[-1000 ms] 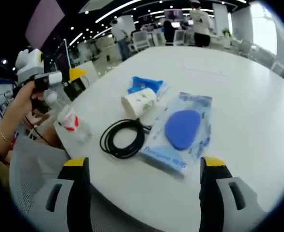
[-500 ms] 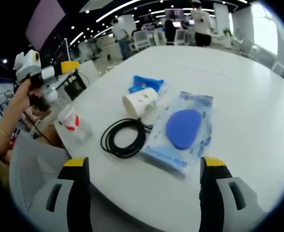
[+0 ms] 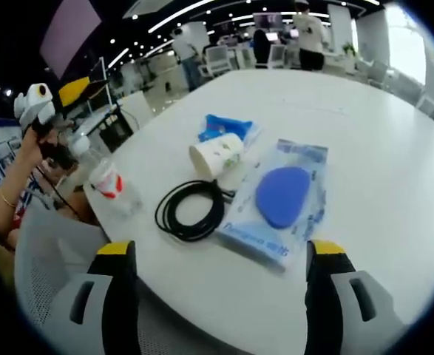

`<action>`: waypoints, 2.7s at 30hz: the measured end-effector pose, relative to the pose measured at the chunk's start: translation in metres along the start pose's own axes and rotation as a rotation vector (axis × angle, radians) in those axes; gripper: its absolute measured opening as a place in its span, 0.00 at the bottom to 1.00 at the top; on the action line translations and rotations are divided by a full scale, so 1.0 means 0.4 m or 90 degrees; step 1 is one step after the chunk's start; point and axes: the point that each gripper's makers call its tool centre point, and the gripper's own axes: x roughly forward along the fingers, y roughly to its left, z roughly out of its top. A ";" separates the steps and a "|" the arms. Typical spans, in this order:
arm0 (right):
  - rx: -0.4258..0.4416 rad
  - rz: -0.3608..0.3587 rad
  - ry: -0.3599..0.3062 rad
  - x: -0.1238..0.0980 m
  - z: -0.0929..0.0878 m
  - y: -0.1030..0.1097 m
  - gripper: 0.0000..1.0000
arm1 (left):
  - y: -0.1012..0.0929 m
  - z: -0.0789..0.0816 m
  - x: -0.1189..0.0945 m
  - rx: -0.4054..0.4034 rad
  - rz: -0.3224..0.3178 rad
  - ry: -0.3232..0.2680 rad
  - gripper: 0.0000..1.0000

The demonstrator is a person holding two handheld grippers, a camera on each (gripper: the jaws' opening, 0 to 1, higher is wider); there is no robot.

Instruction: Arrange the tabletop items into an orderly group along one side of the table until the central work area is clear of visible clutter.

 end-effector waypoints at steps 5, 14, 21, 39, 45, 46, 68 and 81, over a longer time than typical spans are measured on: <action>-0.003 0.002 0.004 0.000 -0.003 0.003 0.94 | -0.029 0.002 -0.012 -0.015 -0.044 -0.029 0.83; -0.004 0.000 0.011 0.000 -0.010 0.000 0.94 | -0.054 -0.052 -0.030 -0.013 -0.093 -0.001 1.00; -0.006 0.000 0.016 0.002 -0.014 0.001 0.94 | -0.048 -0.099 -0.050 0.002 -0.090 0.034 0.99; -0.014 0.006 0.027 0.006 -0.021 0.006 0.94 | -0.066 -0.214 -0.087 -0.025 -0.134 0.073 0.98; -0.012 0.007 0.024 0.003 -0.019 0.004 0.95 | -0.064 -0.252 -0.089 -0.004 -0.140 0.102 0.93; -0.012 0.007 0.021 0.003 -0.018 0.004 0.95 | -0.064 -0.260 -0.088 -0.003 -0.141 0.108 0.92; -0.011 0.000 0.043 0.009 -0.034 -0.002 0.94 | -0.083 -0.371 -0.103 0.099 -0.214 0.244 0.50; -0.013 0.003 0.053 0.009 -0.044 0.001 0.93 | -0.070 -0.373 -0.087 0.098 -0.179 0.243 0.44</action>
